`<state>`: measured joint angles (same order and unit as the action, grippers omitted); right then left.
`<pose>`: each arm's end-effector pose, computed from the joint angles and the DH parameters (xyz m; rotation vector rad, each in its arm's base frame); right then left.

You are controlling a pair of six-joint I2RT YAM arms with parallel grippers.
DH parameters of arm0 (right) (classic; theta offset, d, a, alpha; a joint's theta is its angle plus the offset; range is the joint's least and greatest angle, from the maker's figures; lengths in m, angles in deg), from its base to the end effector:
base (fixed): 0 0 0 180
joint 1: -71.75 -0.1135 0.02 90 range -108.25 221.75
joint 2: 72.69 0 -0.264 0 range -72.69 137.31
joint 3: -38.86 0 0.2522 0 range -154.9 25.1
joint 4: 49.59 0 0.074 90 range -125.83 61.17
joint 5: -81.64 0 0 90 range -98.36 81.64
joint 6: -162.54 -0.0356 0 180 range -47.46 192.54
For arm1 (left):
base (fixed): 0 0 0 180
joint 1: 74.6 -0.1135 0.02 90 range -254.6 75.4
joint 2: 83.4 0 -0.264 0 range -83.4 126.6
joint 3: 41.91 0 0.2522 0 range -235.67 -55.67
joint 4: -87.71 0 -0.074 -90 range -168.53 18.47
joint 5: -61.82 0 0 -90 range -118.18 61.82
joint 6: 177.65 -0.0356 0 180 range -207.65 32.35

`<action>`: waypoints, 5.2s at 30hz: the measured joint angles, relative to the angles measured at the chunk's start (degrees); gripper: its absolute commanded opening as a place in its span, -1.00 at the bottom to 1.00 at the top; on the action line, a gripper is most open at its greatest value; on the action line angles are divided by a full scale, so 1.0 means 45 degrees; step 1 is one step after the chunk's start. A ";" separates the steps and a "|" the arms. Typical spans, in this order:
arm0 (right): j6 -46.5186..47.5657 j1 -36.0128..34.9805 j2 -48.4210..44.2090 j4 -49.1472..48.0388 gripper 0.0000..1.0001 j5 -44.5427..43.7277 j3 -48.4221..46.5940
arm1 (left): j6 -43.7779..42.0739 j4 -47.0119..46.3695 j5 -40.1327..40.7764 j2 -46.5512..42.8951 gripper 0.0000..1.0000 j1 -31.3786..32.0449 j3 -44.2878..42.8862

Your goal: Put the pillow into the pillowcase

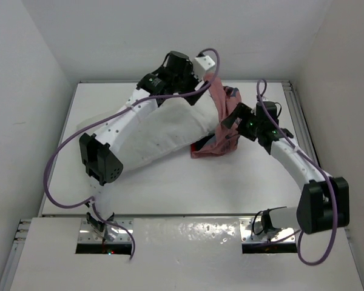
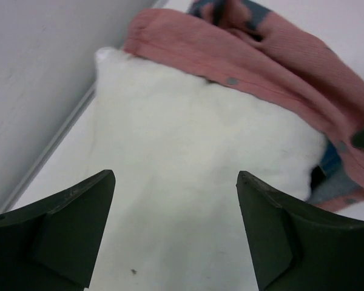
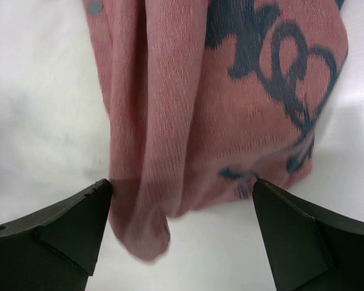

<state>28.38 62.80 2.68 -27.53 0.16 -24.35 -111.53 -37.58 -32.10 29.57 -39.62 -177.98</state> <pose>0.2858 0.0504 0.2544 0.5939 2.1641 0.6800 0.3659 -0.2590 0.3981 1.0802 1.8320 -0.1873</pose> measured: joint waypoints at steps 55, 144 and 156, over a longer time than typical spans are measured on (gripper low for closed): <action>0.0918 -0.2161 1.1691 -0.1943 -0.84 0.3123 -1.1322 | -0.0126 0.1797 -0.0908 -0.1064 0.80 -0.3949 0.2832; 0.0889 -0.2035 0.5421 -0.2108 0.70 -0.2268 -0.4469 | -0.4148 0.2657 -0.2599 -0.1797 0.71 -0.3007 0.6173; 0.4750 -0.2701 0.3925 -0.1481 0.30 -0.1491 -0.4546 | -0.2385 0.1117 -0.2730 -0.1695 -0.12 -0.3458 0.2895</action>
<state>49.75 50.64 20.34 -34.20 -6.55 -44.81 -122.26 -32.55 -44.38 21.94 -55.18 -164.95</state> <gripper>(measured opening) 0.212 0.251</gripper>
